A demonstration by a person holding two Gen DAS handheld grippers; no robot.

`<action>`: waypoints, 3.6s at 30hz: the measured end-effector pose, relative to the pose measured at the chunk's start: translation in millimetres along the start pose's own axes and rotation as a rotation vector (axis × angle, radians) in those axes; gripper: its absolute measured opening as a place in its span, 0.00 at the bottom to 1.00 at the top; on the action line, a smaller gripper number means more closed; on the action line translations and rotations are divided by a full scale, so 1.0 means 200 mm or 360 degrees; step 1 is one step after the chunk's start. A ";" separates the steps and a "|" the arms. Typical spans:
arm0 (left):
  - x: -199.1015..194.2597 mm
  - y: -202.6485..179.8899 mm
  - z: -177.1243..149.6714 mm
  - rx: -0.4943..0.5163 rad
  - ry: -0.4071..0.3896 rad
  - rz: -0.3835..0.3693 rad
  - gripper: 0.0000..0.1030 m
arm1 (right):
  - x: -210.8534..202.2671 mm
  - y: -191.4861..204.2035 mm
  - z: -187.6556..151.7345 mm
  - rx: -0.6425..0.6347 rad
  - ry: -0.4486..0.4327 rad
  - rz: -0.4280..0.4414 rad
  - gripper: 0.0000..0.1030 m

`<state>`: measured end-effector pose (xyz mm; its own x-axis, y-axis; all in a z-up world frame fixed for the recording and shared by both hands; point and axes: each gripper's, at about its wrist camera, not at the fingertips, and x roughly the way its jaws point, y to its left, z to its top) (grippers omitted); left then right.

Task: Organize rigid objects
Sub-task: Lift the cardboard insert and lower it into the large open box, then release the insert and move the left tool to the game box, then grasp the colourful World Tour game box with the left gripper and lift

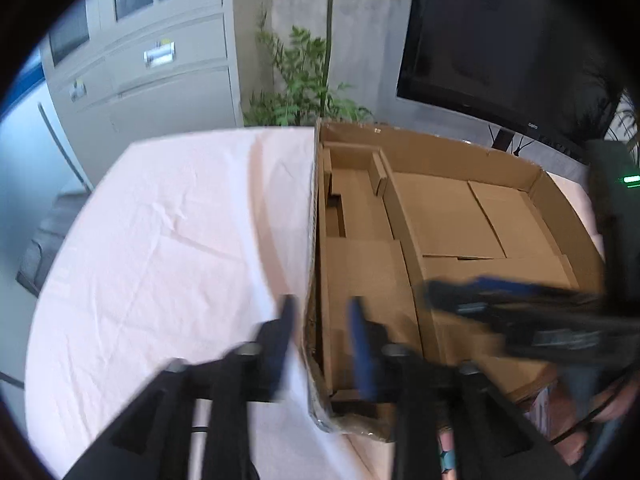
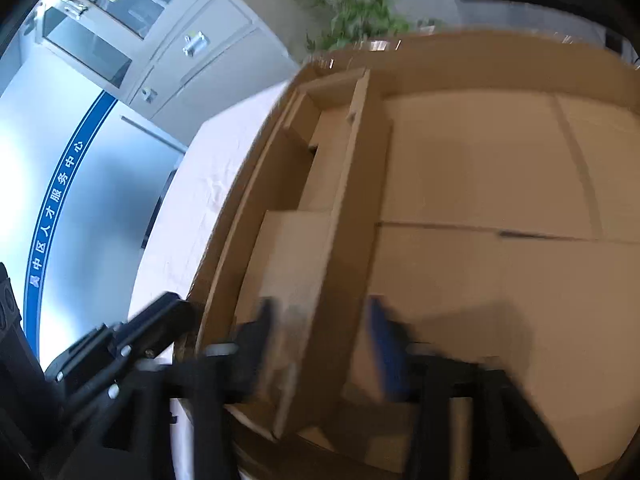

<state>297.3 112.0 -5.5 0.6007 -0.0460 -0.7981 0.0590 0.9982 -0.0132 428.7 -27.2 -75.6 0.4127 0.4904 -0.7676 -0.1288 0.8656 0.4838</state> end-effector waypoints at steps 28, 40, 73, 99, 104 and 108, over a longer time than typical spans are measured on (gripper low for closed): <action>0.47 0.05 0.13 -0.0162 0.0234 -0.0046 0.09 | -0.66 -1.24 0.09 0.0128 0.0022 -0.0821 0.03; 0.38 0.07 0.04 -0.0145 0.0263 -0.0082 0.09 | -0.71 -1.13 -0.18 0.0066 0.0055 -0.0823 0.04; -0.26 -0.55 -0.71 0.0071 0.0225 -0.0608 0.78 | -1.00 -0.20 -1.68 0.0103 -0.0146 0.0163 0.87; -0.30 -0.56 -1.07 -0.0061 0.0400 -0.0522 0.61 | -0.68 -0.15 -1.68 -0.0177 0.0167 0.0154 0.87; -0.46 -0.59 -1.06 0.0026 0.0248 -0.0488 0.60 | -0.79 -0.07 -1.77 -0.0227 0.0043 0.0056 0.85; -0.66 -0.60 -0.91 0.0091 -0.0012 -0.0486 0.60 | -1.05 0.09 -1.78 -0.0377 -0.0170 -0.0081 0.80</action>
<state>65.9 5.0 -8.1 0.5540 -0.3441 -0.7581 0.2823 0.9343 -0.2178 19.1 -78.7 -55.7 0.5156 0.4428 -0.7335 -0.3077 0.8947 0.3239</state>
